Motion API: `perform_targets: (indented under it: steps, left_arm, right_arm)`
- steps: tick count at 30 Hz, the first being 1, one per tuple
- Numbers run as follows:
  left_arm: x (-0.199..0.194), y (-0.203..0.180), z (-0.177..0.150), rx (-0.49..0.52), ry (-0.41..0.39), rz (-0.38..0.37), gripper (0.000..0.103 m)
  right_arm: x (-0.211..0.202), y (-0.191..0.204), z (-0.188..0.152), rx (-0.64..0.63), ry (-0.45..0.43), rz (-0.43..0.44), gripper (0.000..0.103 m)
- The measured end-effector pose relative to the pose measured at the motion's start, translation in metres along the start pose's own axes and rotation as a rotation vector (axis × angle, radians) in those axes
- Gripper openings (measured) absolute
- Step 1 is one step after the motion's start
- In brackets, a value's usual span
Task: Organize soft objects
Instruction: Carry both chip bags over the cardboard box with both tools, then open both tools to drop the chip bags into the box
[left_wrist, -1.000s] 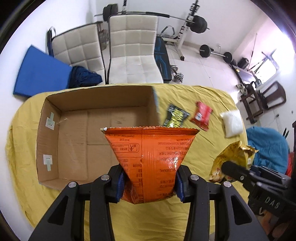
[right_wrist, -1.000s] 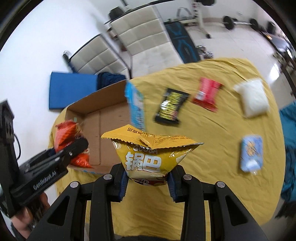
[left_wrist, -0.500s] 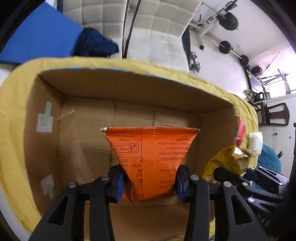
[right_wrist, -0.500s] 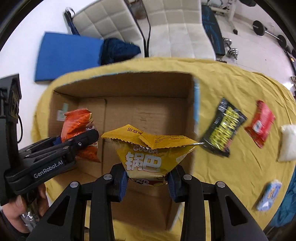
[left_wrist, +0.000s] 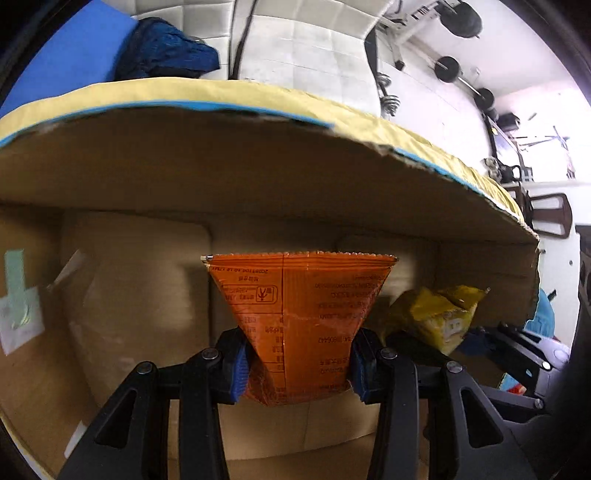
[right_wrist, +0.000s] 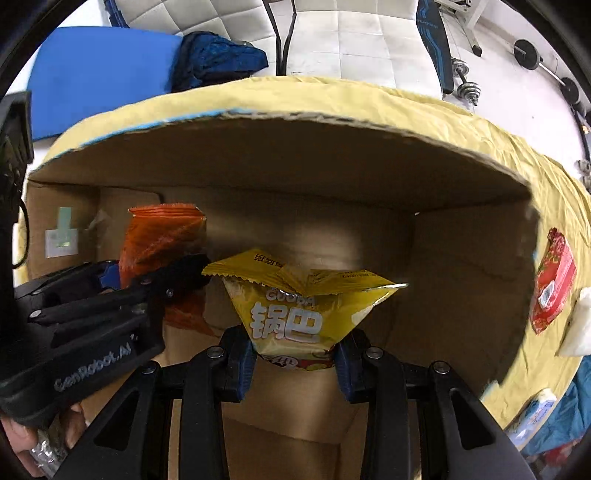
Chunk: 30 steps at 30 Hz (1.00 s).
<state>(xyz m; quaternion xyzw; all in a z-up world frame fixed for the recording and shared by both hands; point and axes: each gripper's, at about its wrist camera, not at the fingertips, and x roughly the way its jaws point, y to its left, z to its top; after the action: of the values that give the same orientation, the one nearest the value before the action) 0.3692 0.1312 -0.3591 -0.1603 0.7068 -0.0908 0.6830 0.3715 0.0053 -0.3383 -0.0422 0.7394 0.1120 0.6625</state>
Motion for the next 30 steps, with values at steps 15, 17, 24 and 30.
perform_targets:
  steps: [15,17,24,30]
  left_arm:
    - [0.003,-0.007,-0.011,0.004,0.006,0.081,0.042]
    - [0.002,-0.008,-0.009,0.001,0.005,0.086,0.042]
    - [-0.018,-0.021,-0.017,0.019,-0.022,0.124,0.051]
    - [-0.036,-0.029,-0.038,0.037,-0.064,0.147,0.064]
  right_arm:
    - [0.01,0.009,-0.001,-0.032,-0.012,-0.044,0.043]
    - [0.008,0.009,0.0,-0.03,-0.011,-0.043,0.044]
    - [-0.004,0.016,-0.004,-0.027,-0.026,-0.038,0.052]
    - [-0.024,0.022,-0.017,-0.02,-0.053,-0.037,0.066]
